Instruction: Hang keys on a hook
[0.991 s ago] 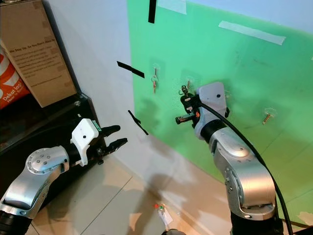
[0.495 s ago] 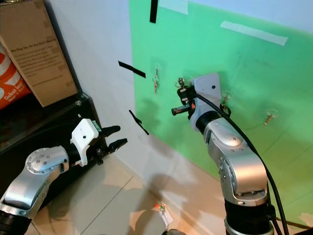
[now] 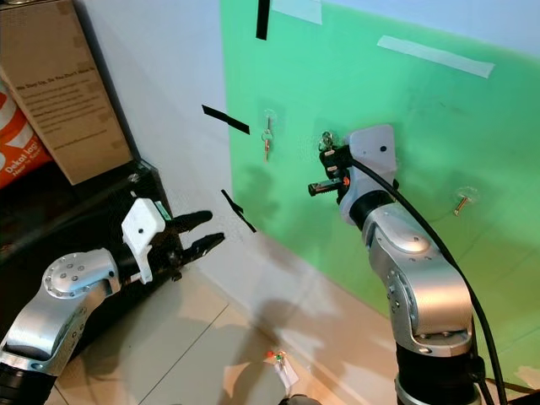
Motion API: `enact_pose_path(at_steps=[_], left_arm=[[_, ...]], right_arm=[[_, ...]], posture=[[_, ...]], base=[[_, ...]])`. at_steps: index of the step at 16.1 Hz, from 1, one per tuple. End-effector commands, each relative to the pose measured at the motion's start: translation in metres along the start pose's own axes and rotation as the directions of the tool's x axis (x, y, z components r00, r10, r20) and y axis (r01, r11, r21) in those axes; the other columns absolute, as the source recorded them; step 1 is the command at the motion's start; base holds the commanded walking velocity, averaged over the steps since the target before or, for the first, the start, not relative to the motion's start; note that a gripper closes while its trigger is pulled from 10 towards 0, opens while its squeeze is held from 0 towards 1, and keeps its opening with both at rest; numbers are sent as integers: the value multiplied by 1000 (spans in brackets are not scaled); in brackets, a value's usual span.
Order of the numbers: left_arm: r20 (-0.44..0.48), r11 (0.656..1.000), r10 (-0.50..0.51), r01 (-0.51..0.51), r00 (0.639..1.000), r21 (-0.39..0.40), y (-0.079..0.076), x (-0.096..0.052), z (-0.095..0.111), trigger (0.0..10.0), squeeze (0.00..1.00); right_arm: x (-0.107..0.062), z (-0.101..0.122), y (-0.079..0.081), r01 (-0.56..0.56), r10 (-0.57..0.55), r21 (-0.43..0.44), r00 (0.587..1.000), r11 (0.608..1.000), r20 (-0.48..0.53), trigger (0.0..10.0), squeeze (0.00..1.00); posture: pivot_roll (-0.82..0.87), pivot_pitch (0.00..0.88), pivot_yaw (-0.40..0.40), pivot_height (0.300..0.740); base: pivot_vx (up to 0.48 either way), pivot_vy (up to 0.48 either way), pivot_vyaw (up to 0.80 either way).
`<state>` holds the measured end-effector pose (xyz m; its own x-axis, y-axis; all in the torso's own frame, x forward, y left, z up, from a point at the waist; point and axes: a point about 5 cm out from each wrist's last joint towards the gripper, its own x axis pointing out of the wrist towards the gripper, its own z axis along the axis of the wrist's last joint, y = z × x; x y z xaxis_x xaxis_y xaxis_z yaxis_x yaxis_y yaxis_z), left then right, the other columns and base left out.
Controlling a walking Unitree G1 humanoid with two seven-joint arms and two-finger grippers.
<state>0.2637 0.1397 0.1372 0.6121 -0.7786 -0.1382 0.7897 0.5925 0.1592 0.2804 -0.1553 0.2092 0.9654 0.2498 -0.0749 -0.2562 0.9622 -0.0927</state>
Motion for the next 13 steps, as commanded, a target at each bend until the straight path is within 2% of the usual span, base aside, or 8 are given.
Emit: enact_pose_path(at_steps=[1, 6, 13], left_arm=[[21, 1000, -4, 4, 1000, -3, 1, -1, 6, 10000, 0], [41, 999, -22, 23, 999, -24, 0, -3, 10, 10000, 0], [39, 999, -23, 24, 999, -26, 0, -2, 11, 10000, 0]], right_arm=[[-3, 1, 0, 0, 0, -5, 1000, 1000, 7, 10000, 0], [-7, -12, 3, -17, 16, -24, 998, 1000, -54, 10000, 0], [-9, -11, 2, -13, 12, -28, 999, 1000, -47, 10000, 0]], posture=[[14, 0, 1, 740], [17, 0, -1, 740], [15, 0, -3, 740]], base=[[0, 0, 0], [0, 0, 0], [0, 0, 0]])
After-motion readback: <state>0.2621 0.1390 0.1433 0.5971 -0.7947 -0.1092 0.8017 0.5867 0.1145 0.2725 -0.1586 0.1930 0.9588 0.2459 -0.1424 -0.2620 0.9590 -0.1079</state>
